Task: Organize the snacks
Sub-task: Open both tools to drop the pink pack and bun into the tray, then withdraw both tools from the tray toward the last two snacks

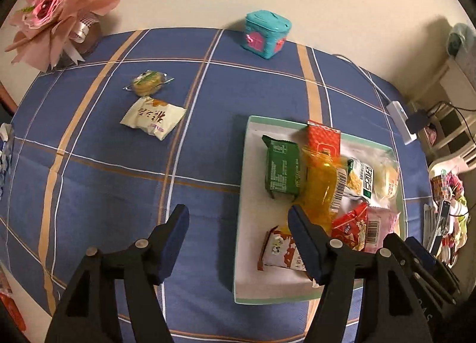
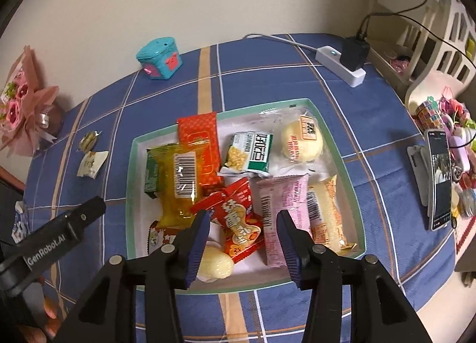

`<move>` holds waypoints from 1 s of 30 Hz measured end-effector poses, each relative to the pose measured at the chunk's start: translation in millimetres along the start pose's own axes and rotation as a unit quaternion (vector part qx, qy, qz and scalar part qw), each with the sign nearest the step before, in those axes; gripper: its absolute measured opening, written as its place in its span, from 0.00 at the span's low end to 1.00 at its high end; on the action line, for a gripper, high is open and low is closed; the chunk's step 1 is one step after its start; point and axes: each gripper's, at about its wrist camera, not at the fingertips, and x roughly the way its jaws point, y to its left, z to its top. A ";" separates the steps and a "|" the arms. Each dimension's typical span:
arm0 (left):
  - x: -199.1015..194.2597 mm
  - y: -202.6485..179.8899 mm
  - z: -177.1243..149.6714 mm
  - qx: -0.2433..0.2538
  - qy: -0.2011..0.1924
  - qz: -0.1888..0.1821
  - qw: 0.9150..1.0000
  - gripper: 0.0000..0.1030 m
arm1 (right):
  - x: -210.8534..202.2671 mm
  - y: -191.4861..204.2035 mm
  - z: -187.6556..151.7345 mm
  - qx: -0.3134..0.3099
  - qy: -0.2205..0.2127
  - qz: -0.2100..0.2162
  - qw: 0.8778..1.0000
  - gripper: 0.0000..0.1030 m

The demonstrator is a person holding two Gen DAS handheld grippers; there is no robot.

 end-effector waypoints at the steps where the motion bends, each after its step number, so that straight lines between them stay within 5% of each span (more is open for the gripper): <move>1: 0.1 1.8 0.1 -0.002 0.000 -0.001 1.000 0.68 | 0.0 1.7 -0.1 -0.001 0.000 0.000 1.000 0.49; 3: -0.3 3.4 0.4 -0.004 0.001 0.000 1.000 0.73 | 0.2 4.3 -0.2 -0.005 0.001 -0.002 1.000 0.51; 6: 1.4 4.7 0.9 -0.004 -0.001 0.010 1.000 0.91 | 2.0 5.9 -0.2 -0.003 0.003 -0.011 1.000 0.78; 8: 4.0 4.3 0.7 0.004 0.000 0.020 1.000 0.91 | 4.1 5.9 -0.2 -0.003 0.007 -0.019 1.000 0.88; 16: 12.1 3.2 -1.1 0.019 0.008 0.033 0.999 0.96 | 9.4 9.5 -0.9 -0.012 0.015 -0.027 0.999 0.99; 30: 11.2 35.8 5.9 0.008 0.015 0.034 0.999 0.97 | 13.9 36.4 -2.6 -0.022 0.025 -0.034 0.999 1.00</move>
